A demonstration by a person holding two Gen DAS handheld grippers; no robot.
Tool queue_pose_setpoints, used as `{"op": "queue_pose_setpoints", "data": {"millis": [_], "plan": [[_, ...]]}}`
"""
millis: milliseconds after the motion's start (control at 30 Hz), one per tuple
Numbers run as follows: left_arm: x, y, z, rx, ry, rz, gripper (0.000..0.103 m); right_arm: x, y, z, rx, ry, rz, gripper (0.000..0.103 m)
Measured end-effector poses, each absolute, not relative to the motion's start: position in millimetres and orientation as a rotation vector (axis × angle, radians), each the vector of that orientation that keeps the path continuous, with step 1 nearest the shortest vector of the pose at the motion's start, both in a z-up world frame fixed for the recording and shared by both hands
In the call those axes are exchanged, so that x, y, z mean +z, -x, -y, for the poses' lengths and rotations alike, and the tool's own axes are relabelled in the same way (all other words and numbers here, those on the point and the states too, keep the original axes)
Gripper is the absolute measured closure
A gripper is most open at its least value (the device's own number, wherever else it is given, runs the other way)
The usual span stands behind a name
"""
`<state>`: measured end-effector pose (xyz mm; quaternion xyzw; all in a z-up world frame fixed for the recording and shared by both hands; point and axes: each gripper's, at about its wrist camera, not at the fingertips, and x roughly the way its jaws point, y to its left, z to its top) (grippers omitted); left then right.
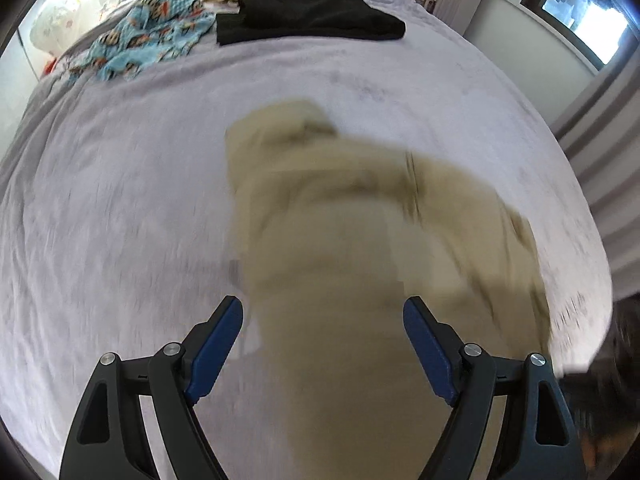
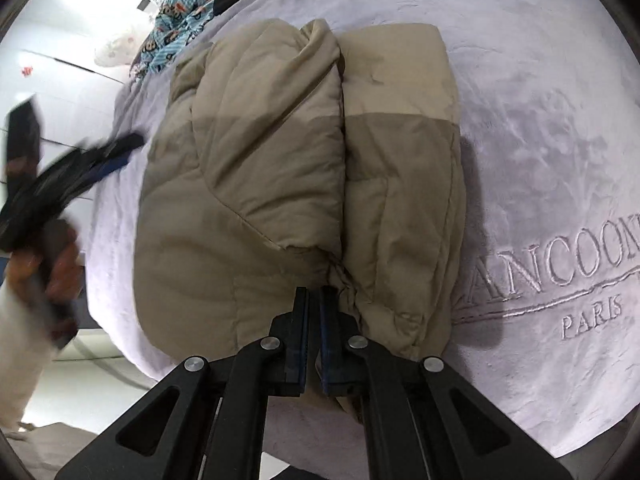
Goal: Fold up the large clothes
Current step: 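Press the folded beige jacket flat with both tools, then open them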
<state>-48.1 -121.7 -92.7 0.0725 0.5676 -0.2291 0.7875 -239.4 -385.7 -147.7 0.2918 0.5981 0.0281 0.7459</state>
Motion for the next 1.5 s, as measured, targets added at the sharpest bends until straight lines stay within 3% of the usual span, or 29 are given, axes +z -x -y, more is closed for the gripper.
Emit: {"op": "queue_pose_setpoints", "data": {"millis": [300,600,967,1067,1167,1233,1267,1367,1500], "plan": [[-133,109,90,-0.418,-0.089,-1.342,0.016,-155,239,391,0.037,-0.637,-1.348,0.1],[-138,108,83,-0.486,-0.097,-1.347,0.012,-162,215,364,-0.084,-0.623,-1.355,0.098],[-122,106,65,-0.543,-0.134,-1.343,0.012,-127,220,341,-0.259,-0.611,-1.29,0.094],[-121,104,61,-0.54,-0.137,-1.348,0.012,-118,223,340,-0.278,-0.613,-1.272,0.08],[-122,103,57,-0.532,-0.149,-1.343,0.012,-108,223,339,-0.29,-0.613,-1.24,0.053],[-123,101,56,-0.532,-0.149,-1.346,0.011,-103,222,341,-0.298,-0.609,-1.224,0.052],[-124,100,57,-0.53,-0.156,-1.349,0.0,-101,221,341,-0.3,-0.605,-1.221,0.051],[-122,96,59,-0.519,-0.176,-1.345,0.0,-97,215,349,-0.297,-0.592,-1.218,0.04],[-115,87,61,-0.503,-0.16,-1.343,0.0,-99,201,365,-0.276,-0.594,-1.241,0.04]]}}
